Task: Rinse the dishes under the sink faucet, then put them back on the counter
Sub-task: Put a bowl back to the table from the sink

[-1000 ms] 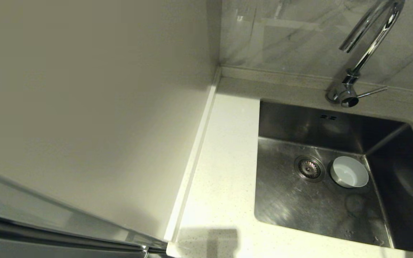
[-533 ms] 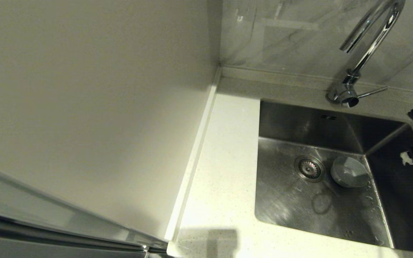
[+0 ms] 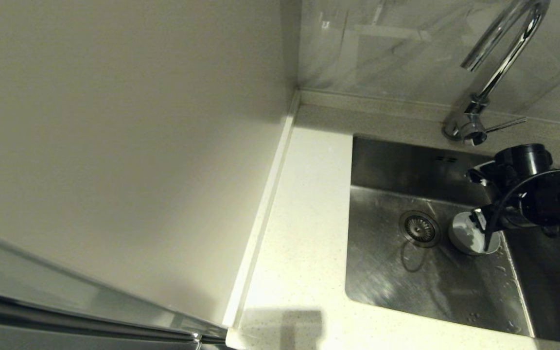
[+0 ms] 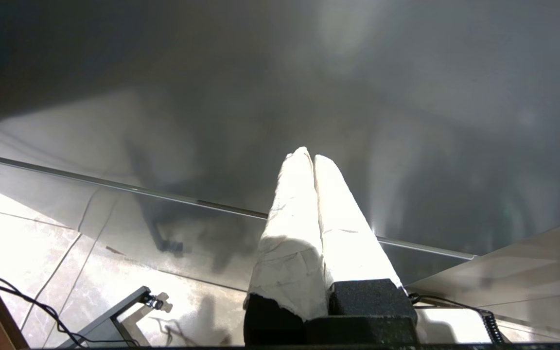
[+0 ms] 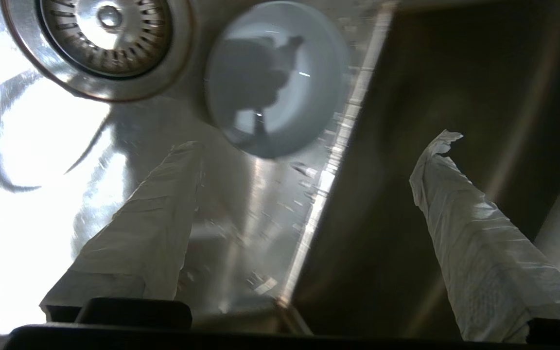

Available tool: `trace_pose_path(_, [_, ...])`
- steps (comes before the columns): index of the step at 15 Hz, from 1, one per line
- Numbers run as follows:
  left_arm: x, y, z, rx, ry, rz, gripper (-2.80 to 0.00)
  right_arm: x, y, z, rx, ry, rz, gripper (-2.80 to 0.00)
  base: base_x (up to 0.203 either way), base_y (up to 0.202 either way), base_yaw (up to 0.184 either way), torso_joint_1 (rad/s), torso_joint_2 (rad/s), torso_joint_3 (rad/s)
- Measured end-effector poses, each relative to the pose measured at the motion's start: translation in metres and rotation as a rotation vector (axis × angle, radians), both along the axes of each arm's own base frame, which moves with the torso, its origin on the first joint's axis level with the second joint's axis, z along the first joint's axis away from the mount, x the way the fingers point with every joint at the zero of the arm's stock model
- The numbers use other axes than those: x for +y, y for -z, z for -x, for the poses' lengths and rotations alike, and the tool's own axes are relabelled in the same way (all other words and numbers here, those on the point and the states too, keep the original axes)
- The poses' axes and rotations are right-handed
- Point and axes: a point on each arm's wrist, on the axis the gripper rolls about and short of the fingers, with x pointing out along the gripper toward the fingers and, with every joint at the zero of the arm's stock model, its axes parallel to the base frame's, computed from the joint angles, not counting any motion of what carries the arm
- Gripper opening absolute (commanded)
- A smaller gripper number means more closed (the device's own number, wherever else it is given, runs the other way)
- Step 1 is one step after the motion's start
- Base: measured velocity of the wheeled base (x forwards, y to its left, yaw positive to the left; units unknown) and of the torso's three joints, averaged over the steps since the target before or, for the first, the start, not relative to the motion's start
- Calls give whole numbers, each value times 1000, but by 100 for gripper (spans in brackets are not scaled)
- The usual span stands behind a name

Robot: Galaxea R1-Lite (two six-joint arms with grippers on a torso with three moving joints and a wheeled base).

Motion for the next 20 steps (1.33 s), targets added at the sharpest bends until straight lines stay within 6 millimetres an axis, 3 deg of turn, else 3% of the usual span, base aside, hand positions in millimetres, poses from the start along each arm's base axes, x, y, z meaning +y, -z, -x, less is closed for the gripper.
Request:
trace_pose_path(5, [0,0,0,0,1,0,-280,-1,43,-39,63,13,-23,0,0,0,0,0,0,0])
trace_pose_path(10, [0,0,0,0,1,0,-280,-4,68,-68,57,46,-44,0,0,0,0,0,0,0])
trace_pose_path(16, [0,0,0,0,1,0,-280,-18,94,-88,61,99,-65,0,0,0,0,0,0,0])
trace_pose_path(17, [0,0,0,0,1,0,-280,-21,99,-90,66,107,-66,-280,0,0,0,0,0,0])
trace_pose_path(20, [0,0,0,0,1,0,-280,-26,105,-91,80,116,-68,-280,0,0,0,0,0,0])
